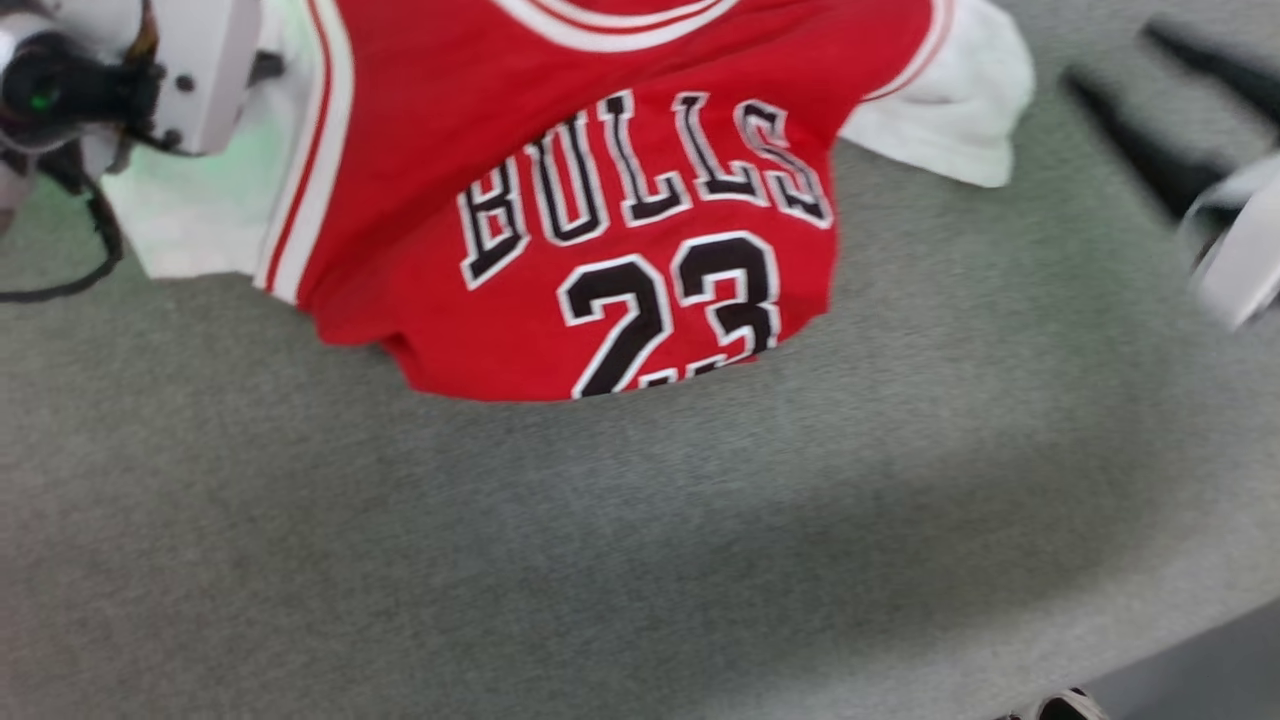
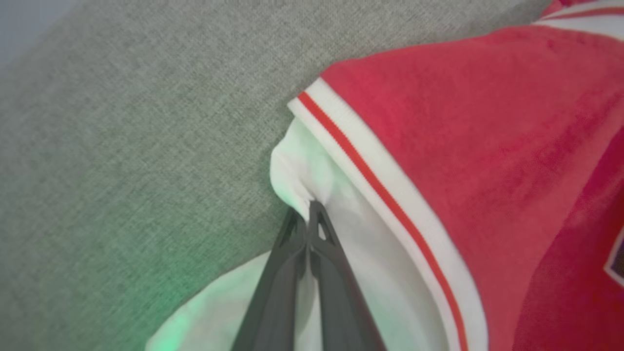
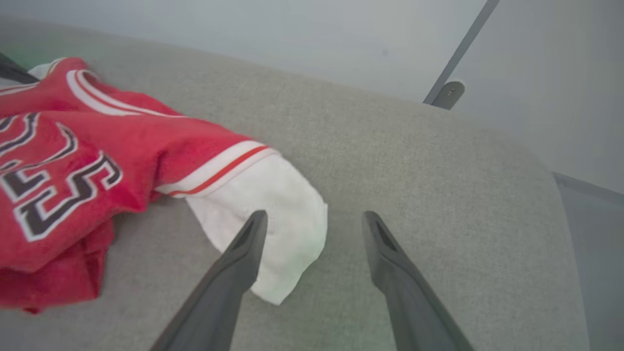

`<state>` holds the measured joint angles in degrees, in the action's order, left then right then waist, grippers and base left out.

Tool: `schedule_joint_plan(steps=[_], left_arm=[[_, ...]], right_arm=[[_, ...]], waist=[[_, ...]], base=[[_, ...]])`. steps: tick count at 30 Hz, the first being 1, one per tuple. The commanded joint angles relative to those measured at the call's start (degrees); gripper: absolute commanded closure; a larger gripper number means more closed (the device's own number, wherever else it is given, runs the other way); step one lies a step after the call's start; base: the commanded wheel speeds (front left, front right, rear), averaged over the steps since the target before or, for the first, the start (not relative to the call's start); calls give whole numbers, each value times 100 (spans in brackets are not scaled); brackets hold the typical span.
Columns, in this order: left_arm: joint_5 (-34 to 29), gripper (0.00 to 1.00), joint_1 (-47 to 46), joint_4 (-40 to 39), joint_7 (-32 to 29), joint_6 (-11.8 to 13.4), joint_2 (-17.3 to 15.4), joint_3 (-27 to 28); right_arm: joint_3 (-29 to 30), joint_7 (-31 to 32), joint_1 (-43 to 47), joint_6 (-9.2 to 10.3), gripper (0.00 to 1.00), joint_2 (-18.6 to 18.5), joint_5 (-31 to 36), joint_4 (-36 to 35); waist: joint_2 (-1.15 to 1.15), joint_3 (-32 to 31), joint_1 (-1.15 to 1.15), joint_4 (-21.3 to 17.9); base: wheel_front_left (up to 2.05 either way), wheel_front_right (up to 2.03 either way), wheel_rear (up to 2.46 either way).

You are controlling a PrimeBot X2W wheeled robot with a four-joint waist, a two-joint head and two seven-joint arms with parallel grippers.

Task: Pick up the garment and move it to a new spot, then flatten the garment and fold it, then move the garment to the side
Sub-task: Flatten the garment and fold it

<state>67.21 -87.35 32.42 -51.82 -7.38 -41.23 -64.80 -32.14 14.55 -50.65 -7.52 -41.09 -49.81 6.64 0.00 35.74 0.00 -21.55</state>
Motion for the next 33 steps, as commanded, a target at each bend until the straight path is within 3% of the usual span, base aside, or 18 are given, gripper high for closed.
schedule_joint_plan(steps=[1,9,17,18,19,20,28,33], left_arm=[[55,100,354,29,-28,-18,196,-287],[194,100,188,-107,177,-5,227,-668],[326,100,93,-135,306,-2,168,-880],[336,100,88,-135,322,-2,176,-895],[342,100,81,-141,343,-2,185,-912],[370,100,78,-148,373,-2,196,-924],[610,100,84,-111,942,-5,392,-913],[839,100,54,-169,1806,-18,509,-768]], right_arm=[[-63,85,-206,6,0,-27,-137,209],[-1047,508,-1395,5,0,139,-515,1538],[-2066,604,-1820,3,0,337,-1074,2026],[-2163,570,-1863,2,21,335,-1129,2039],[-2252,512,-1903,2,55,326,-1186,2052],[-2310,456,-1934,2,100,308,-1263,2095],[-2793,-6,-2180,7,100,35,-1587,2287],[-2923,-476,-2368,7,100,-174,-1637,2395]], waist=[[0,190,0,211],[0,346,0,453],[0,399,0,494],[0,398,0,497],[0,396,0,500],[0,392,0,503],[0,199,0,592],[0,-101,0,875]], base=[[0,0,0],[0,0,0],[0,0,0],[0,0,0],[0,0,0],[0,0,0],[0,0,0],[0,0,0]])
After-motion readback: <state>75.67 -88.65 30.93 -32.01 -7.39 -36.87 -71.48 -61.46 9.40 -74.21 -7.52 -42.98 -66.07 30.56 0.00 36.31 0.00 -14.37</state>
